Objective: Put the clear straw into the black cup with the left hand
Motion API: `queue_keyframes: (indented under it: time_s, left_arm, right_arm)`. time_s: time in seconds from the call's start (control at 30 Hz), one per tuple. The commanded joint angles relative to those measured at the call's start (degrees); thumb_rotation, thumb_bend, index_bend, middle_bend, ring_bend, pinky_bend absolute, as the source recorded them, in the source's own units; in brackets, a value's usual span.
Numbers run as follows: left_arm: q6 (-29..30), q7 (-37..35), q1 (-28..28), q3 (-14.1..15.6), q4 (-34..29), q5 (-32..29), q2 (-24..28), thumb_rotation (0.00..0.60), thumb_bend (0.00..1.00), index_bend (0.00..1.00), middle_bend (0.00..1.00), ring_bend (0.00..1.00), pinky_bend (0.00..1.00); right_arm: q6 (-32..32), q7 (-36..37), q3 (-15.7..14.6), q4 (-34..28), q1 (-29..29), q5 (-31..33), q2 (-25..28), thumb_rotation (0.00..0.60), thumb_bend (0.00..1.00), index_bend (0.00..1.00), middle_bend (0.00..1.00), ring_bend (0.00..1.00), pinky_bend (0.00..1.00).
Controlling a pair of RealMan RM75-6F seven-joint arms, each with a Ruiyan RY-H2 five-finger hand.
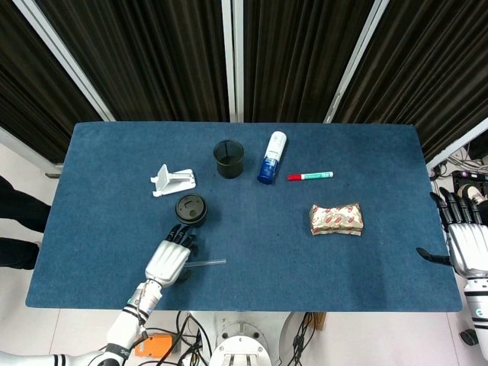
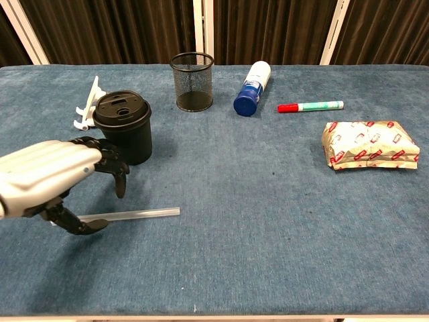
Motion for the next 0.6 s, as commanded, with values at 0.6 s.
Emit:
queue_keyframes:
  time_s: [0.6]
  left_arm:
    - [1.93,6.33,-4.20,0.46,3.35,-7.82,-5.82,0.600,0.26,0.48,0.22,0.04,0.00]
  right_arm:
    - [-0.75,0.77,-0.05,1.13,0.10,0.62,-0.74,0.600,0.03,0.00,0.01,0.00,0.02]
